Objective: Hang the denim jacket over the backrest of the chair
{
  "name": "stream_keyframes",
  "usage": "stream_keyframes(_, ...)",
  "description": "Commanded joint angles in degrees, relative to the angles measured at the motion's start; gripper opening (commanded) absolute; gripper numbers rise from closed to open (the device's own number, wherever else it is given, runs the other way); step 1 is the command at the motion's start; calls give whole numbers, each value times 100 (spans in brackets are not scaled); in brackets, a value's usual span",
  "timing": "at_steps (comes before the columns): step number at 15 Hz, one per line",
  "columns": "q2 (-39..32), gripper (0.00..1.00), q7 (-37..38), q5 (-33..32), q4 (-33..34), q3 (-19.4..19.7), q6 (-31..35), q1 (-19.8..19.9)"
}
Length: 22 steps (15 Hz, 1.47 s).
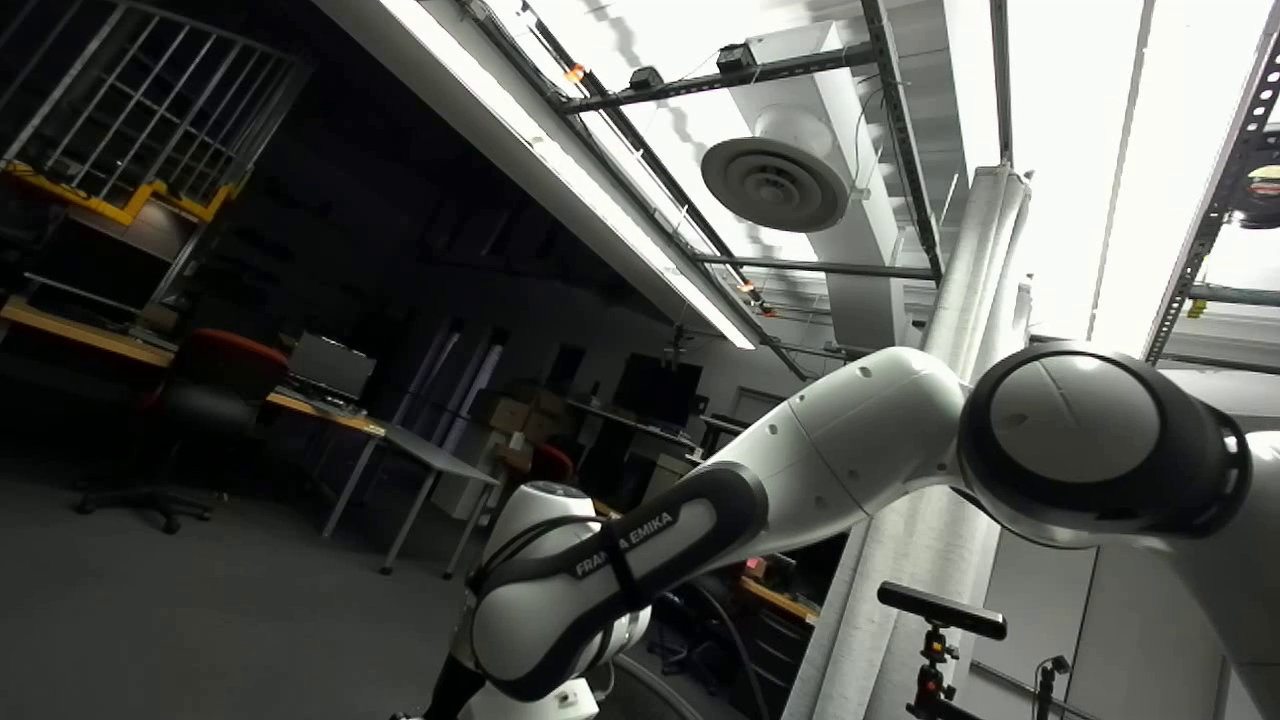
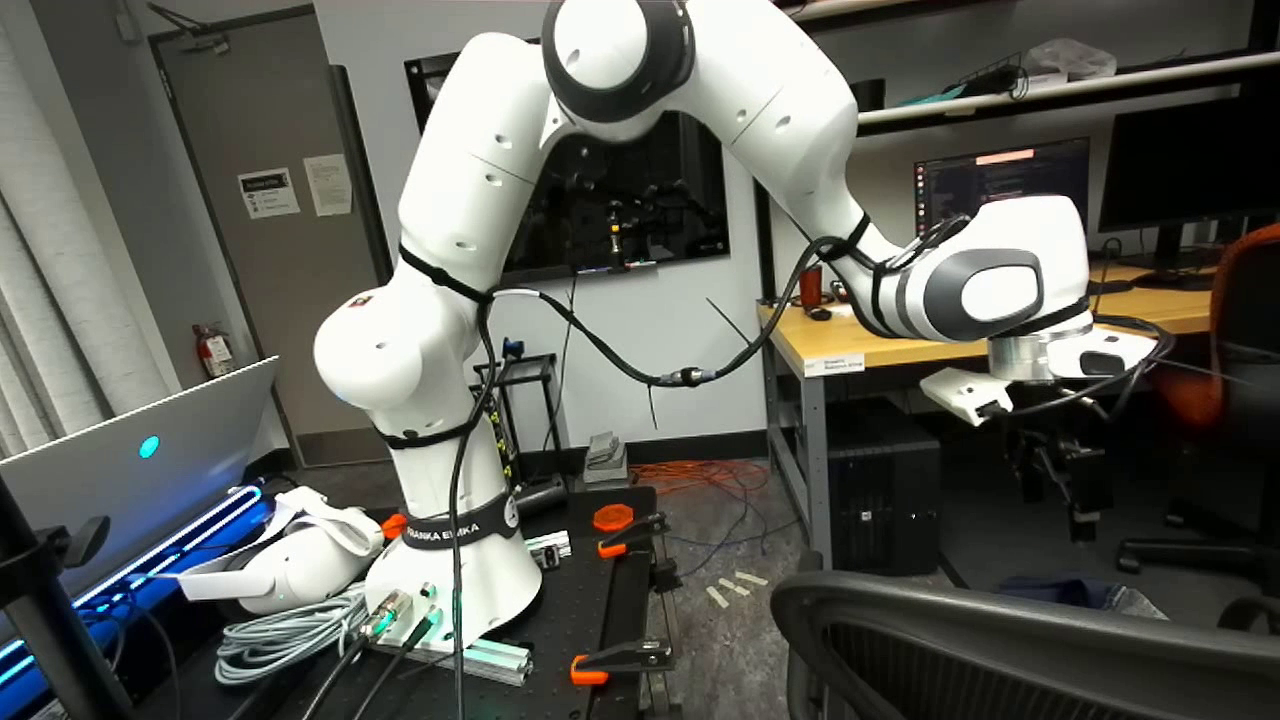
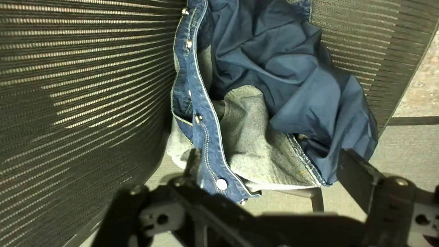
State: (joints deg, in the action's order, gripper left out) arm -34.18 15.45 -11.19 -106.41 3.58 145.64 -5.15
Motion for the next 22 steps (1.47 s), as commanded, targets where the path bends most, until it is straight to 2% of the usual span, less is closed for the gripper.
stream_keyframes(1,-28,100,-52,80,39,85,-3,-76)
stream_keyframes(3,-33,100,-50,77,58,107,-3,-72)
stream_keyframes(8,-694,100,57,341,748,41,-380,-70)
stream_keyframes(17,-2207,100,421,555,2784,213,-1046,-111)
stream_keyframes(22,-2860,100,280,667,3767,135,-1470,4)
